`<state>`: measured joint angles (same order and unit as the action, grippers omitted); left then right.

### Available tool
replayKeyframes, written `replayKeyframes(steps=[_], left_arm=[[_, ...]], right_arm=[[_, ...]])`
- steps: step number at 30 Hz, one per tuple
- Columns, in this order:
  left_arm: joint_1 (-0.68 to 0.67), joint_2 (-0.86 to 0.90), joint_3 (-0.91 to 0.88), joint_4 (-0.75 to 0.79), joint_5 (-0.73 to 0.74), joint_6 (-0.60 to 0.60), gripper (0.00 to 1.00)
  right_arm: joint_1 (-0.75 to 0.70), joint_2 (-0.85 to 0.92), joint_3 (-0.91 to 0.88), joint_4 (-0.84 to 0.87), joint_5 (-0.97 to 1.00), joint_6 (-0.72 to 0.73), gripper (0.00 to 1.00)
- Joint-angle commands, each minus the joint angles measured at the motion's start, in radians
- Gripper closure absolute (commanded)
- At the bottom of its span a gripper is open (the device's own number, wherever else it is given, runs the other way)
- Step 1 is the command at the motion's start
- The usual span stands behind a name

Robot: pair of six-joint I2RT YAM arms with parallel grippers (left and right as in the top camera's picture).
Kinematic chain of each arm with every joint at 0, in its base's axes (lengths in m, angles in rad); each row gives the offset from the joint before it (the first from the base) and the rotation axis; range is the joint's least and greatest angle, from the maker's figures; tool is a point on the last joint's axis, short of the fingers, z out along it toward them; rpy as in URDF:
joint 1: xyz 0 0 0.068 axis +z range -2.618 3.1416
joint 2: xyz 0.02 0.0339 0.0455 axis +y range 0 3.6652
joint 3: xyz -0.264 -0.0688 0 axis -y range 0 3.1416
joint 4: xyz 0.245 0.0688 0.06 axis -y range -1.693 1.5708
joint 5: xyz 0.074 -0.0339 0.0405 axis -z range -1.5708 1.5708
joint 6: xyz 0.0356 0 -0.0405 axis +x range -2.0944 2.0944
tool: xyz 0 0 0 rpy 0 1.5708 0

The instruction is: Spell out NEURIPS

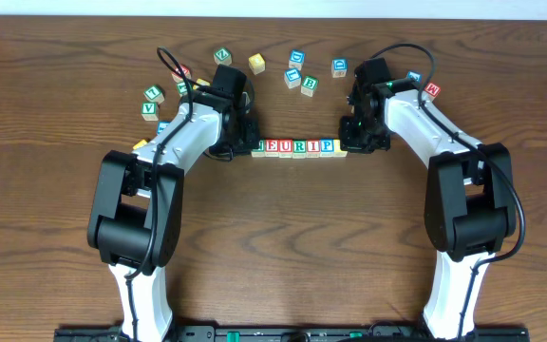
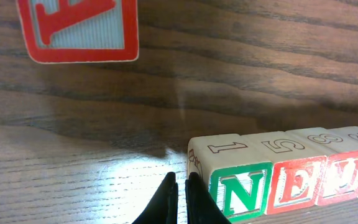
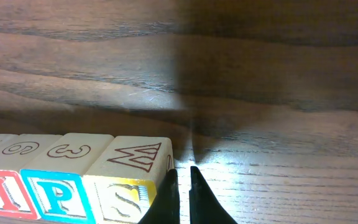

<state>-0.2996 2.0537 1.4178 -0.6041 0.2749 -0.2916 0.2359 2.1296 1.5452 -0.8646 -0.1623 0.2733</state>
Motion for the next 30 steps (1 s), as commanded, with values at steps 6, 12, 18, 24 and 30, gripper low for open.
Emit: replayKeyframes(steps=[6,12,18,24,30], left_arm=[[-0.013,0.006,-0.007,0.0,0.001,0.064,0.92],[-0.013,0.006,-0.007,0.001,-0.009,0.074,0.93],[-0.01,0.006,-0.007,-0.008,-0.032,0.074,0.92],[-0.01,0.006,-0.006,-0.007,-0.032,0.074,0.93],[-0.008,0.006,-0.006,-0.008,-0.033,0.079,0.93]], right_arm=[[0.005,0.001,-0.005,-0.007,0.007,0.003,0.96],[0.005,0.001,-0.005,-0.006,0.011,0.003,0.96],[0.008,0.001,-0.005,-0.005,0.01,0.003,0.96],[0.029,0.001,-0.005,-0.001,0.01,0.018,0.96],[0.047,0.001,-0.005,0.003,0.011,0.027,0.96]])
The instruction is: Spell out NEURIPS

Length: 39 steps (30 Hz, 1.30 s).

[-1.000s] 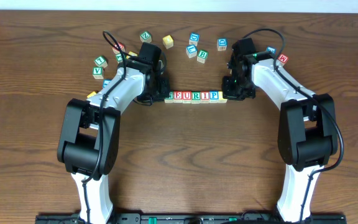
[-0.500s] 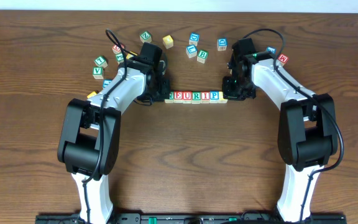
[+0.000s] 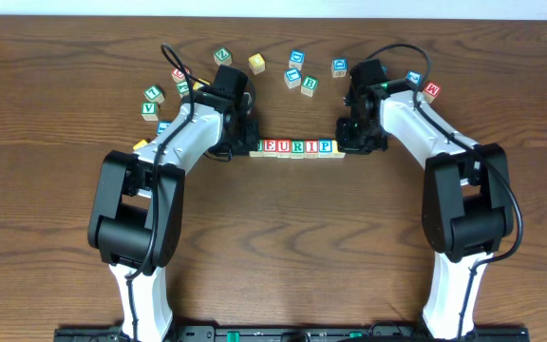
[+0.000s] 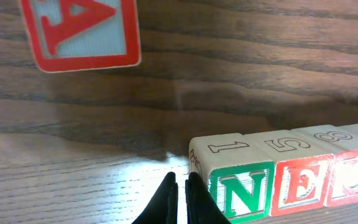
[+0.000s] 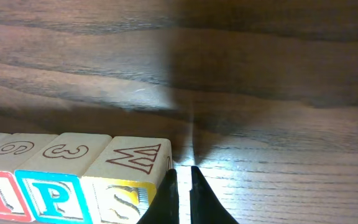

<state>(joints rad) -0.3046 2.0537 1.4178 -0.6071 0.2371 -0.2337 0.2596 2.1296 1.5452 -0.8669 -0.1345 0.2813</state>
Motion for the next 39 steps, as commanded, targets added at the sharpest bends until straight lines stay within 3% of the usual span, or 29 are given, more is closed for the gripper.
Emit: replayKeyframes(steps=[1,28,31,39], left_arm=[[-0.003,0.006,-0.006,-0.005,0.005,0.024,0.93],[0.085,0.005,-0.006,-0.025,-0.026,0.048,0.93],[0.095,0.003,0.016,-0.065,-0.076,0.06,0.92],[0.156,-0.07,0.172,-0.233,-0.179,0.111,0.93]], right_arm=[[0.024,0.001,-0.005,0.005,-0.017,0.019,0.96],[-0.052,0.001,-0.005,-0.01,0.028,0.021,0.96],[-0.064,-0.006,-0.004,-0.021,0.027,0.021,0.99],[-0.117,-0.126,-0.002,-0.031,0.031,0.0,0.96]])
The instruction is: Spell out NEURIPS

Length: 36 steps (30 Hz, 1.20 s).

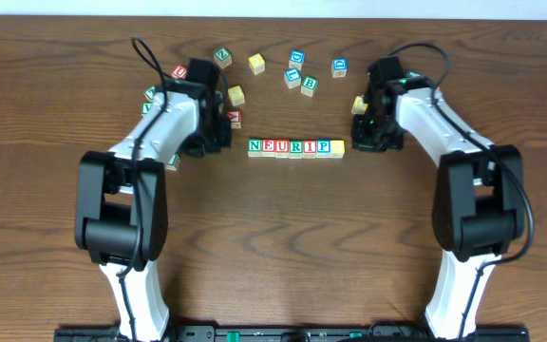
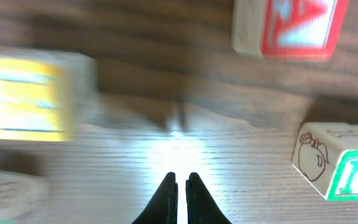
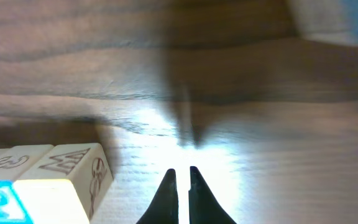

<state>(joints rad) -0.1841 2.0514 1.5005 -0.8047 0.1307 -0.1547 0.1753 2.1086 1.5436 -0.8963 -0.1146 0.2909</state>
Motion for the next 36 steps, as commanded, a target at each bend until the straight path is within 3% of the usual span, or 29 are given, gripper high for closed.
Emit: replayKeyframes(steps=[1,15,28,36], left_arm=[[0.046,-0.084,0.105,-0.046,-0.072,0.032,0.93],[0.173,-0.443,0.153,-0.074,-0.069,0.026,0.92],[0.147,-0.225,0.13,-0.061,0.174,0.028,0.92],[0.053,-0.072,0.13,0.007,0.176,0.031,0.92]], right_arm=[[-0.039,-0.122,-0.001,-0.003,0.011,-0.011,0.96],[-0.057,-0.33,-0.001,-0.023,0.011,-0.061,0.9],[-0.056,-0.328,-0.001,-0.033,0.005,-0.06,0.87],[-0.056,-0.328,-0.001,-0.032,0.011,-0.06,0.85]])
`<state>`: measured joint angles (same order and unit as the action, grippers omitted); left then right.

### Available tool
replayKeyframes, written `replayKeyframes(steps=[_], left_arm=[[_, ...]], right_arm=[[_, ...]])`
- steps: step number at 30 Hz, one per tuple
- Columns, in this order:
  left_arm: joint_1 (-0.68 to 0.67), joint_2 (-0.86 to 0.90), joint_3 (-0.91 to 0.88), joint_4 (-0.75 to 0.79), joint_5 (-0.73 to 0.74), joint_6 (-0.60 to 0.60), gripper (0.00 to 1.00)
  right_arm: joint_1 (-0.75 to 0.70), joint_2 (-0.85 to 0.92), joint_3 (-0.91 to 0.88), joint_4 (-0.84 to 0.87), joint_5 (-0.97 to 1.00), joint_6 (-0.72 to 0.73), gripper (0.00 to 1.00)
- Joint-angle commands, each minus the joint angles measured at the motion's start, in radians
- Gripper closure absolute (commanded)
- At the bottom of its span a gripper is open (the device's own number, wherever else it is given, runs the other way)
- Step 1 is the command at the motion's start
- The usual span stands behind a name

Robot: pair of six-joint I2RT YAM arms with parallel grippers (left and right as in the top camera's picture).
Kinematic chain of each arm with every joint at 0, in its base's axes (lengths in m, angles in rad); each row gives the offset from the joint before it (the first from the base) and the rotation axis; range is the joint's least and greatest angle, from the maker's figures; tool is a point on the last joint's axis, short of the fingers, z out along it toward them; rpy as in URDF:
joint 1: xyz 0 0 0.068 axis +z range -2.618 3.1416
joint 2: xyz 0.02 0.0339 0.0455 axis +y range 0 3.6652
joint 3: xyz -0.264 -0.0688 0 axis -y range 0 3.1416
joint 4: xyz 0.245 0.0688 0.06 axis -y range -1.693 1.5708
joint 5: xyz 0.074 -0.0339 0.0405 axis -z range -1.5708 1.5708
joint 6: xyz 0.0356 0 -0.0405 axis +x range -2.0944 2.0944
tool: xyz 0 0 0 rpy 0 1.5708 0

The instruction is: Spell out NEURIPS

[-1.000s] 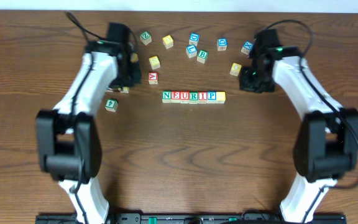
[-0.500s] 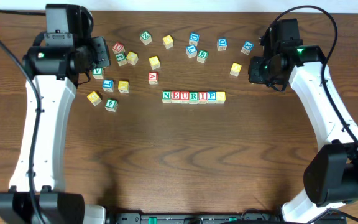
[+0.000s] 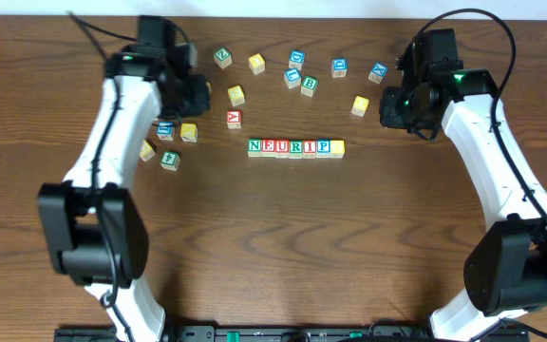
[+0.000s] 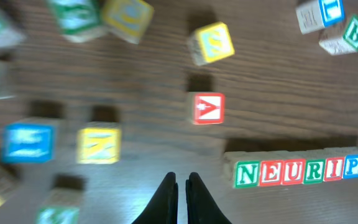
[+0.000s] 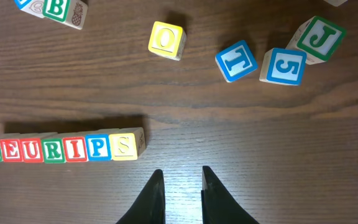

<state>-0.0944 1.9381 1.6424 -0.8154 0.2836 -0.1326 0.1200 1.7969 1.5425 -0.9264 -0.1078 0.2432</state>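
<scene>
Seven letter blocks lie side by side in a straight row (image 3: 295,147) reading NEURIPS, N green at the left and S yellow at the right. The same row (image 4: 303,171) shows low right in the left wrist view, and the row (image 5: 61,148) sits low left in the right wrist view. My left gripper (image 4: 182,180) is shut with nothing in it, high above the table and left of the row; overhead it (image 3: 196,95) is at the back left. My right gripper (image 5: 183,177) has its fingers apart and empty, right of the S; overhead it (image 3: 394,109) is at the back right.
Loose blocks lie scattered behind the row: a red A block (image 3: 234,118), a yellow block (image 3: 236,94), a green B block (image 3: 309,84), a yellow O block (image 5: 166,38), a blue T block (image 5: 236,60). More blocks cluster at the left, among them a blue block (image 4: 28,141).
Both arms have moved up and outward, away from the row's ends, so both wrist views take in much more table. The right gripper's fingers have spread apart. The row has not moved.
At the first two moments my shut grippers sat low at the two ends of the row, left at the N and right at the S. Then both stood a little way off to the sides. Now they are high and far apart, and the row reads NEURIPS.
</scene>
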Motion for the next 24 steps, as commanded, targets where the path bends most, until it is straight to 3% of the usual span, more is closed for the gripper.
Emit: replayKeyframes(steps=[1,9,24], left_arm=[[-0.049,0.058,-0.012,0.029,0.023,0.009,0.92],[-0.14,0.147,-0.012,0.102,0.018,0.011,0.92],[-0.147,0.236,-0.014,0.14,-0.015,0.035,0.93]], right_arm=[[0.0,-0.016,0.0,-0.002,0.005,-0.013,0.84],[-0.001,-0.016,0.0,-0.003,0.005,-0.013,0.85],[-0.001,-0.016,0.0,-0.003,0.005,-0.013,0.83]])
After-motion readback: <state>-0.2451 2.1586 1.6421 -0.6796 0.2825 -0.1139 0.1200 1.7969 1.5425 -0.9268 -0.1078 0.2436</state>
